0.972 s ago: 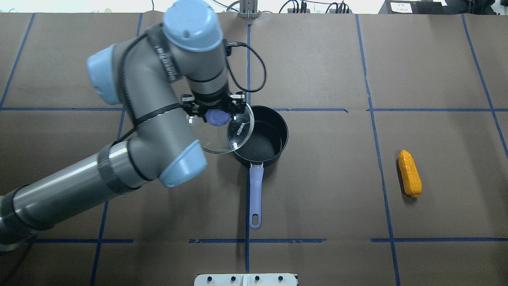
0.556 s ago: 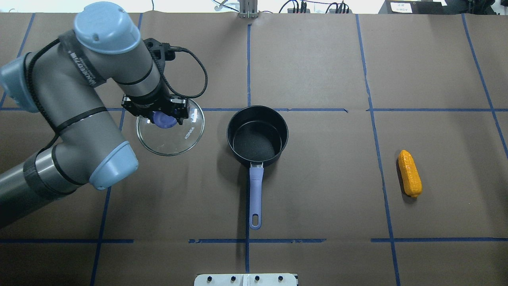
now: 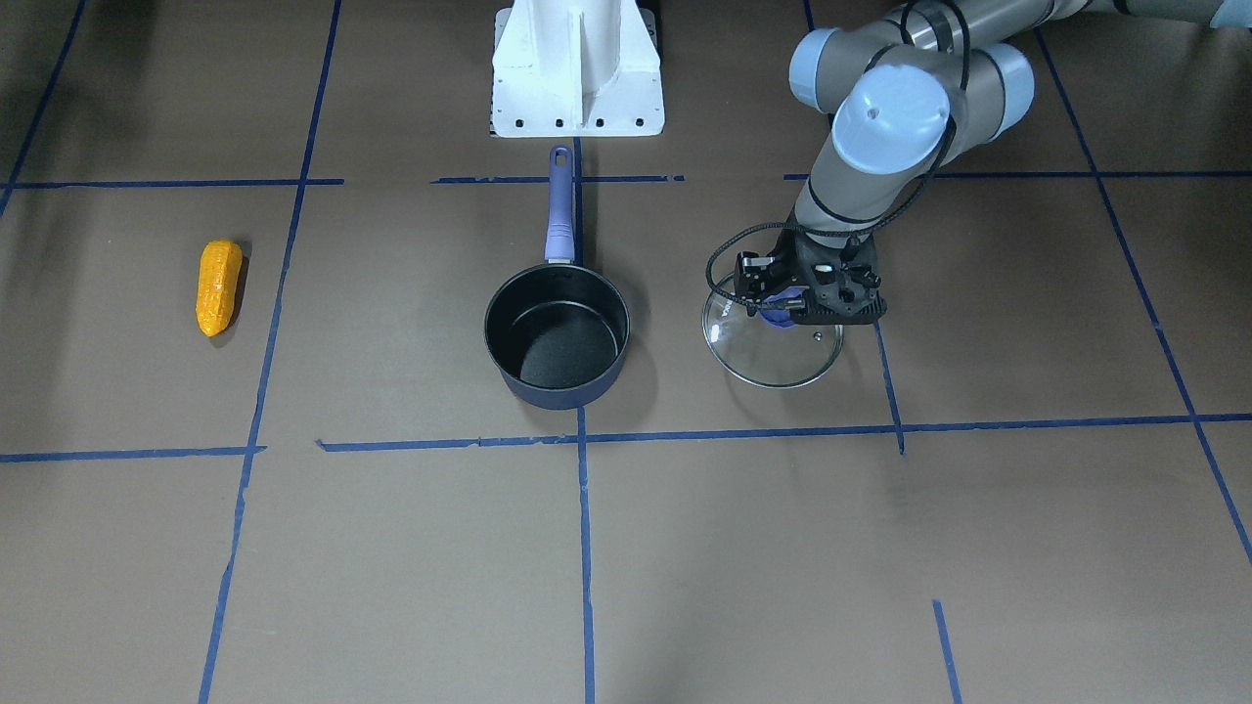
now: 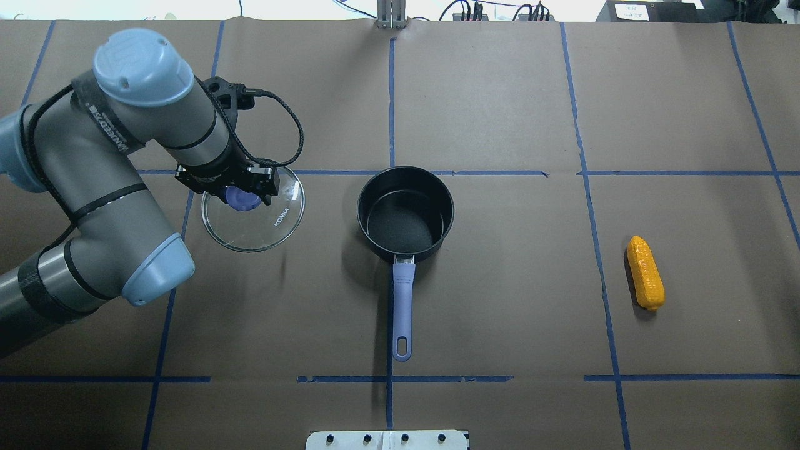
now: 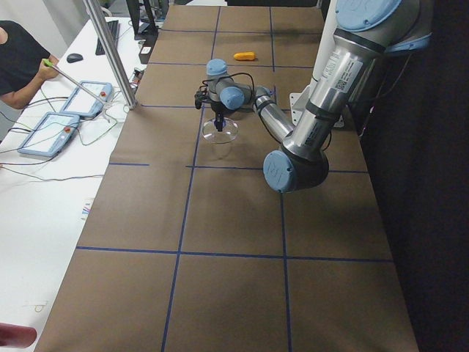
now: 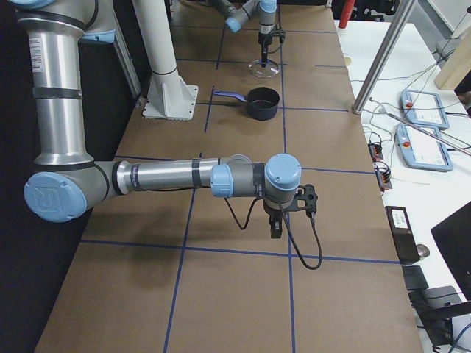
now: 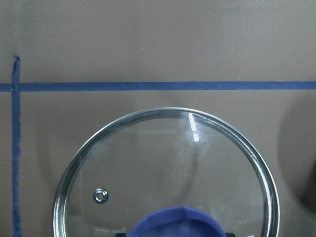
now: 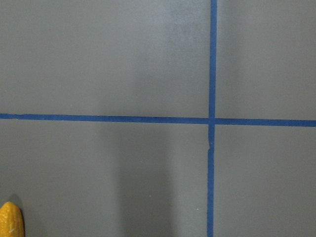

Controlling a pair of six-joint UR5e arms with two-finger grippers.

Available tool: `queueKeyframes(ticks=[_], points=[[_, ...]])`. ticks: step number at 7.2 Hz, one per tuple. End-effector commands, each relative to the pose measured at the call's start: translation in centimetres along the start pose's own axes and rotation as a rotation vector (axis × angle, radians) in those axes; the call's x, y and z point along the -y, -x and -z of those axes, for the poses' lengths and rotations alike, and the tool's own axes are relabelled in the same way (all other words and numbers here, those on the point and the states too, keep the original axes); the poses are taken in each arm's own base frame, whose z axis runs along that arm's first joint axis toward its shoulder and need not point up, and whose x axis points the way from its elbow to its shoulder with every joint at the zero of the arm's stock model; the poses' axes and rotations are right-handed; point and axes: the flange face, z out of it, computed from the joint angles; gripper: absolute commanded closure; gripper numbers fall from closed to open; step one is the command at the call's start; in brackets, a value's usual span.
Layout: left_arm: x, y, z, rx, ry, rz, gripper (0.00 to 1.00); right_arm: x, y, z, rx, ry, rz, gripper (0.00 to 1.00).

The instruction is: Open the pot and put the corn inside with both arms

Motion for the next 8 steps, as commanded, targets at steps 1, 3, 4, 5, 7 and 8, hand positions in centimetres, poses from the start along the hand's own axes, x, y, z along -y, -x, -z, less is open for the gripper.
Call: queueKeyframes(ticks=[1, 3, 4, 5, 7, 8], points=[[0.1, 0.5, -1.7, 0.007, 0.008, 0.019, 0.94, -0.1, 6.0, -0.2, 0.012, 0.003, -0.046, 0.0], [-0.2, 1.8, -2.6, 0.026, 0.021, 0.029, 0.94, -0.4, 10.8, -1.0, 0.029, 0.004, -0.07, 0.0], [-0.1, 2.1, -3.1, 0.034, 0.025, 0.034, 0.94, -0.4, 12.8, -2.1, 0.049, -0.016, -0.101, 0.0], [0.0, 2.5, -3.8, 0.046, 0.032, 0.038, 0.94, -0.7, 15.1, -3.5, 0.057, -0.038, -0.104, 0.0], [0.0, 2.6, -4.2, 0.052, 0.039, 0.034, 0.88, -1.2, 17.8, -5.8, 0.051, -0.046, -0.109, 0.0], [0.0, 2.6, -4.2, 0.052, 0.039, 0.031, 0.69, -1.2, 18.0, -5.9, 0.053, -0.043, -0.107, 0.0]])
